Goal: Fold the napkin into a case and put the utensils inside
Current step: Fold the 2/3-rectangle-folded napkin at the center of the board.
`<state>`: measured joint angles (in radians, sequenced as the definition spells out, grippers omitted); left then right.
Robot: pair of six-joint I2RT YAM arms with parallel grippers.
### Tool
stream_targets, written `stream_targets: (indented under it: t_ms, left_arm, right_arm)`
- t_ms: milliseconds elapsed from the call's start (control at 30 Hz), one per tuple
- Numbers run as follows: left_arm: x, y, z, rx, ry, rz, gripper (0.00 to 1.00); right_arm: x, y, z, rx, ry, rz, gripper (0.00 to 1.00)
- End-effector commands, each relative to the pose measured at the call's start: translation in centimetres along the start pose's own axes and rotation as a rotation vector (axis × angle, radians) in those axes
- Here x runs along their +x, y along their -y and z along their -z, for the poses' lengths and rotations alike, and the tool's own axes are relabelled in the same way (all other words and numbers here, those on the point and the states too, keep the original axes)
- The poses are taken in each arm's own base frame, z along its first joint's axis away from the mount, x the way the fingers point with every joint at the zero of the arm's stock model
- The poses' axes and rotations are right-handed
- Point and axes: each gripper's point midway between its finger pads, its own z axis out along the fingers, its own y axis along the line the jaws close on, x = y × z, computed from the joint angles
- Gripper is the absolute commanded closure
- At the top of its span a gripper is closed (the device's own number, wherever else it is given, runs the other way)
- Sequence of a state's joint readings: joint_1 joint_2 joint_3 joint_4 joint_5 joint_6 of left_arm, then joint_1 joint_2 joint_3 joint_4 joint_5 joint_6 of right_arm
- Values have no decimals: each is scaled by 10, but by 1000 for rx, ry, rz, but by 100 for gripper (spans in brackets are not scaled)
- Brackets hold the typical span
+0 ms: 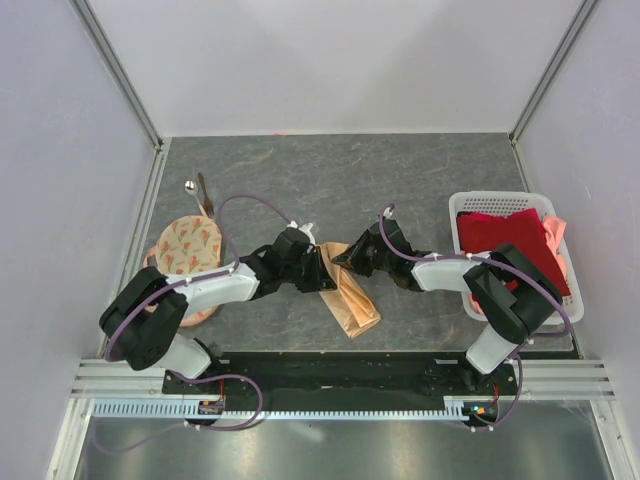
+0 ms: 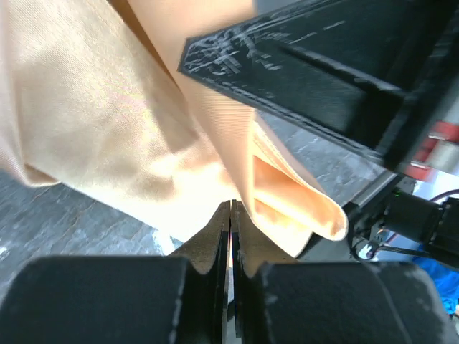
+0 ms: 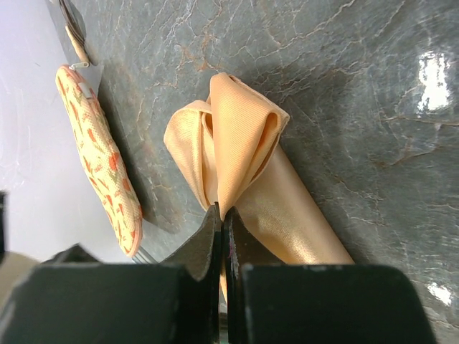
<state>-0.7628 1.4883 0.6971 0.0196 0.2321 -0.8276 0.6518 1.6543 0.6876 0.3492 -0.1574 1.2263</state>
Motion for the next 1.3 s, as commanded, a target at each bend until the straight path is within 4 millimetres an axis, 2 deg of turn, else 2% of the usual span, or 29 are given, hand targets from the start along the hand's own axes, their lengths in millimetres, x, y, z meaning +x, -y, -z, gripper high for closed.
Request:
stream_targets:
  t_ms: [0,133,300,367,467,633,833,967,1067,1167,1267]
  left_arm:
    - [-6,-6,11,-45,21,2,93]
    - [0,-21,5,-88,6,9,93]
    - [5,-49,-16,-170,2,-7,94]
    - [2,-51,-28,-170,6,-8,94]
    - [4,-53,-34,-166,-4,-2,94]
    - [4,-55,-33,-173,2,-5,94]
    - [1,-51,-30,-165,14,-10,95]
    - [0,-48,-23,-164,10,-14,95]
    - [-3,-38,-9,-133,27,-15,94]
    - [-9,-30,12,-115,49,-1,94]
    - [-22,-28,32,-111,94,25,94]
  right_arm:
    - [-8,-17,-1,-35,30,45,100]
    - [-9,-17,-1,-28,29,64,100]
    - [-8,-21,-2,-37,21,61,100]
    - [-5,-27,-3,-56,21,41,100]
    - [1,-31,-5,-72,14,26,100]
    - [16,-21,-12,-71,-13,7,100]
    - [21,-10,-21,-65,-12,20,100]
    - [22,0,-26,-47,-9,49,100]
    - [27,10,-29,-33,-29,82,100]
    - [37,17,-33,-37,-85,137,92]
    - [47,16,-35,-75,-142,199,80]
